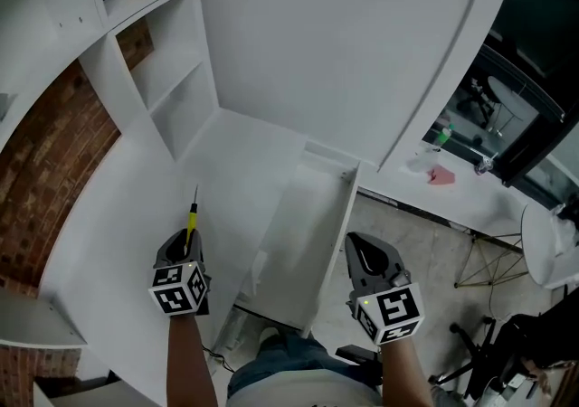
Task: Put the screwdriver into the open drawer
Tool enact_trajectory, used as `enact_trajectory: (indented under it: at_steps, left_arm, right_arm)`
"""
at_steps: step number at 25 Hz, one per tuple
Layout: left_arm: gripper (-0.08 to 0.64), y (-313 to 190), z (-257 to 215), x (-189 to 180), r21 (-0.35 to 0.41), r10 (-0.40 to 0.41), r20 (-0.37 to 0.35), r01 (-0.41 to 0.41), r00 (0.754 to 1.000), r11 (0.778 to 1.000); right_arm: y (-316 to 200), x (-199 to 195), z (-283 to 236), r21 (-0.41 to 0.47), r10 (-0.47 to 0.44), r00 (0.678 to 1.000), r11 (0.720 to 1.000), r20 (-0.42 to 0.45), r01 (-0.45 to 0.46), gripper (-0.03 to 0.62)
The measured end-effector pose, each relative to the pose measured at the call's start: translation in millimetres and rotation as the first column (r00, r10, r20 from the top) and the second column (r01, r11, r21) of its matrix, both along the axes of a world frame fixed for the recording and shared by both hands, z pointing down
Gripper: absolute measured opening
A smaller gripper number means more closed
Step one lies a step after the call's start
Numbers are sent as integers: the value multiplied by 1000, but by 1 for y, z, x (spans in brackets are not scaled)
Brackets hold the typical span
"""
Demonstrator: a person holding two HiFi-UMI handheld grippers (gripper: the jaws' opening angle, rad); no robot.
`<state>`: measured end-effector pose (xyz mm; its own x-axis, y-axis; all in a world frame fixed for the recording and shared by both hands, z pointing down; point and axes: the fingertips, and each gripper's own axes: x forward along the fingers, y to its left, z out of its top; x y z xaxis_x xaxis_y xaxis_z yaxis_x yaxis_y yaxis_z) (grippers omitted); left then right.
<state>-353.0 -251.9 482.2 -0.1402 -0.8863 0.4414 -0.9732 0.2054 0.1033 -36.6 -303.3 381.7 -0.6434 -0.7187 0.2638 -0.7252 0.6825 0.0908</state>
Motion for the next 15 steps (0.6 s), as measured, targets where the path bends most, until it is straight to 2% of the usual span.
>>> enact_trajectory:
  at_steps: [6,10,15]
  left_arm:
    - [81,-43,3,45,4,123,-7,-123,992,992]
    - [81,-68,5,77,11,205,-13,-205,979,979]
    - [81,-90,11,110,1,287,-18,-287,958,958]
  right_arm:
    - [-5,50,5,-13,135,991,991,4,-134,11]
    - [-6,80,10,-31,218,976,976,15,-218,11]
    - [-6,102,18,-55,279,960,959,6,-278,11]
